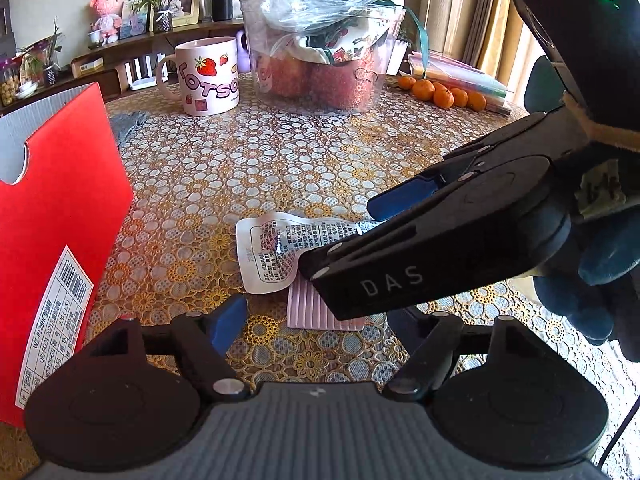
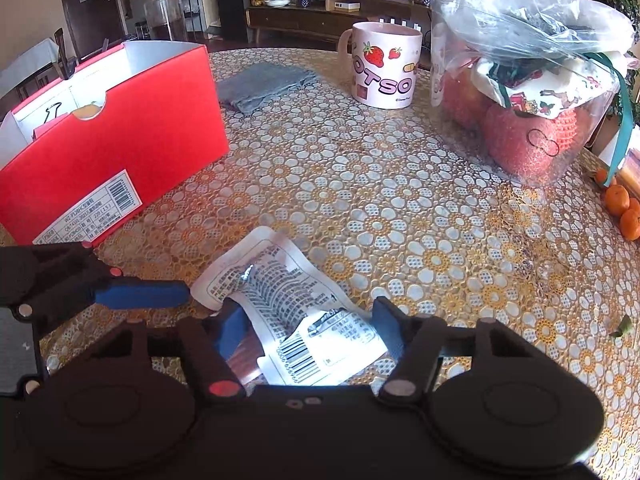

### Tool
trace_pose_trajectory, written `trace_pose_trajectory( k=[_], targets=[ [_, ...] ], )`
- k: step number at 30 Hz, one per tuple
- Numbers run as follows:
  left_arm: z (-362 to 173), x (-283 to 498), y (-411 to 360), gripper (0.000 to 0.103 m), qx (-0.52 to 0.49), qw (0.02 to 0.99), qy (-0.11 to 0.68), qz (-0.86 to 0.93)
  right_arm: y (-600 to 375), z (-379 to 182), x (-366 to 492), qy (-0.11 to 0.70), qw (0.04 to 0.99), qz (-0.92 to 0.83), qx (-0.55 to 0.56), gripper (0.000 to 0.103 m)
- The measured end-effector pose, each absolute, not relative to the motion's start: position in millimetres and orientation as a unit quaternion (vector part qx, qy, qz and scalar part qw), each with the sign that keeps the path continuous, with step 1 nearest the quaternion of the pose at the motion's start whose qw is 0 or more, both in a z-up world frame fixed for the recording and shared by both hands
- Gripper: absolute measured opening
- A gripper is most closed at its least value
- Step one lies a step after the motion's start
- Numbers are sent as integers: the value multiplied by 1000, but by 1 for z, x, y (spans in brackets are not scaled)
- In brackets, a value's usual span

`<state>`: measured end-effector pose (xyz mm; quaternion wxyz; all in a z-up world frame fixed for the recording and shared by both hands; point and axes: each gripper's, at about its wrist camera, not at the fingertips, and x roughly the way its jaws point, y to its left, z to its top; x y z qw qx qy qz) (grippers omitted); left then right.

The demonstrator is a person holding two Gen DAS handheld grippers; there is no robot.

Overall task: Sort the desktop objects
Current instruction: 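Grasp the white printed packet with the right tool while the left tool grasps the pink comb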

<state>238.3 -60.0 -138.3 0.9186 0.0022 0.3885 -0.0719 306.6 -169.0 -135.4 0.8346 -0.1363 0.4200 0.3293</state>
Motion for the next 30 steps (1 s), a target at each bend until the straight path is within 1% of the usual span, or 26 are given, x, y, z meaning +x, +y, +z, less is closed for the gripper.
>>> trace_pose_trajectory(
  k=[1, 3, 4, 6, 9, 10, 12, 15, 17, 23, 25, 27, 28, 30],
  targets=[
    [-138, 239, -60, 75, 3, 919, 387, -71, -170, -135, 308, 421, 835, 329, -131, 67],
    [-138, 241, -63, 68, 13, 920, 387, -64, -172, -135, 310, 425, 835, 330, -119, 65],
    [-138, 242, -65, 66, 21, 920, 386, -61, -173, -134, 312, 426, 834, 331, -114, 63],
    [-138, 244, -66, 60, 25, 920, 386, -64, -173, -133, 313, 425, 835, 332, -112, 58],
    [-137, 247, -67, 54, 27, 919, 387, -67, -171, -132, 315, 426, 836, 327, -112, 47],
    [-137, 249, -68, 52, 29, 919, 387, -67, -171, -132, 317, 427, 837, 323, -111, 47],
    [-136, 252, -68, 42, 32, 919, 388, -70, -171, -132, 319, 427, 839, 317, -113, 46],
    [-135, 257, -65, 39, 27, 917, 392, -73, -172, -131, 320, 426, 840, 319, -106, 43],
    [-135, 258, -63, 39, 27, 917, 391, -74, -173, -130, 319, 422, 841, 321, -108, 39],
    [-137, 255, -62, 38, 30, 921, 381, -81, -176, -128, 319, 419, 843, 323, -97, 35],
    [-137, 255, -60, 34, 29, 921, 380, -78, -178, -126, 317, 415, 846, 322, -92, 31],
    [-137, 256, -57, 27, 22, 922, 380, -72, -180, -125, 316, 414, 848, 320, -90, 31],
    [-137, 256, -56, 25, 19, 923, 379, -69, -181, -124, 316, 413, 849, 318, -89, 30],
    [-137, 255, -53, 17, 12, 923, 378, -63, -184, -123, 315, 414, 849, 315, -89, 29]
  ],
)
